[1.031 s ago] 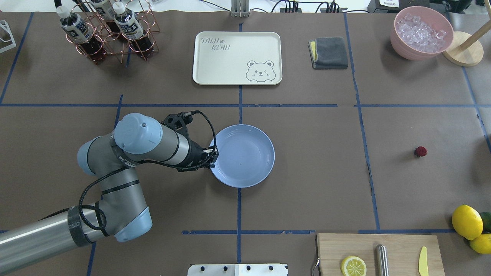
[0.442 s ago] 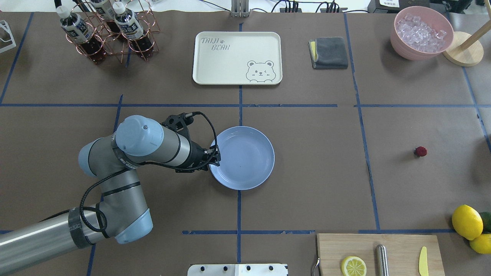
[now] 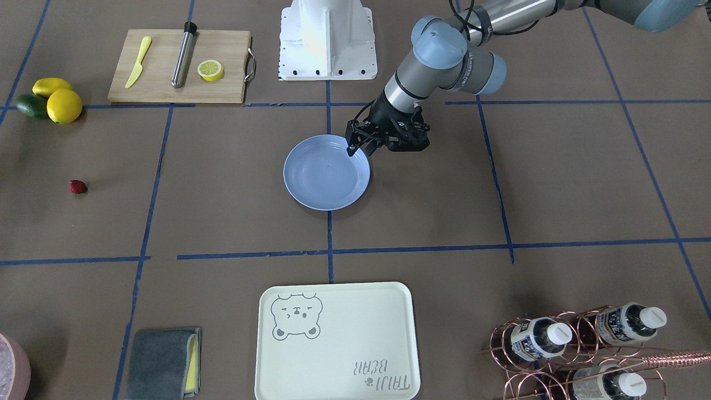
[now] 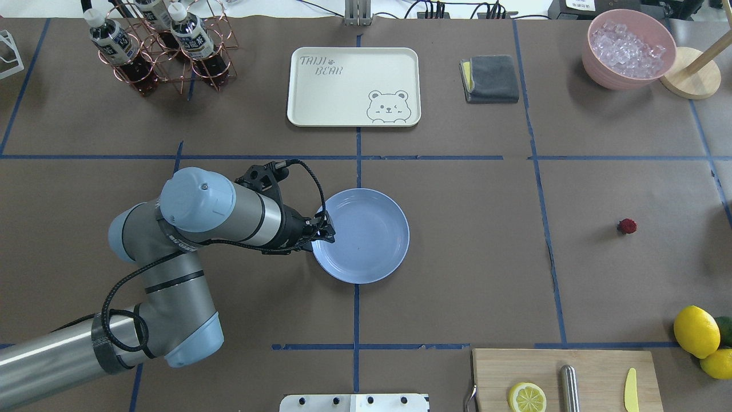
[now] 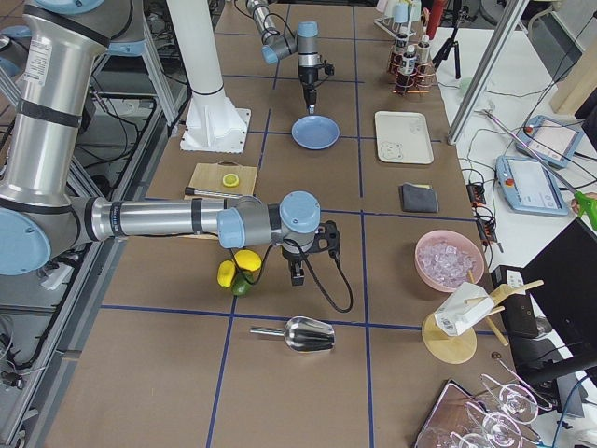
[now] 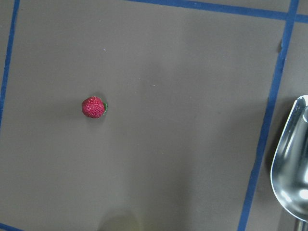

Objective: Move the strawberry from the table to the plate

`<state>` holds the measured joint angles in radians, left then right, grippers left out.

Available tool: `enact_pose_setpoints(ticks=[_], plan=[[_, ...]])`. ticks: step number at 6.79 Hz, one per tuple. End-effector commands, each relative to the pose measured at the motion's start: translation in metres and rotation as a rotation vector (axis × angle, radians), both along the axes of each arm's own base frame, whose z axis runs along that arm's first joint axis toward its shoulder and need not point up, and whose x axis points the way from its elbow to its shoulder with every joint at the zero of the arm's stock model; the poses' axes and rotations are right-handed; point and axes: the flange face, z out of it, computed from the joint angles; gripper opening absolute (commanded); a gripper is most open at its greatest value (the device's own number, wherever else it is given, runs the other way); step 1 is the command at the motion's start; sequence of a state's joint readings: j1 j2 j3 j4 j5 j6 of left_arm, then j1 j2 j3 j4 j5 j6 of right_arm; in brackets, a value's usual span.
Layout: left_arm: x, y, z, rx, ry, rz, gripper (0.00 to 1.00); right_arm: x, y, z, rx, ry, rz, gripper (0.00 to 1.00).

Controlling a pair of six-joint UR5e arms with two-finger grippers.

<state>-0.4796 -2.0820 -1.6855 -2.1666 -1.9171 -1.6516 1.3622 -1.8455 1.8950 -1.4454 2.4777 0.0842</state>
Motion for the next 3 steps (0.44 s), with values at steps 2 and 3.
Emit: enact_pose_setpoints(ticks=[2, 3], plan=[[-0.007, 0.002, -0.007, 0.007, 0.016, -0.004, 0.61, -0.110, -0.007, -0.024, 0.001, 0.078, 0.095, 0.99], [-0.007, 0.002, -0.007, 0.007, 0.016, -0.004, 0.61, -0.143, -0.026, -0.024, -0.052, 0.061, 0.132, 1.00]])
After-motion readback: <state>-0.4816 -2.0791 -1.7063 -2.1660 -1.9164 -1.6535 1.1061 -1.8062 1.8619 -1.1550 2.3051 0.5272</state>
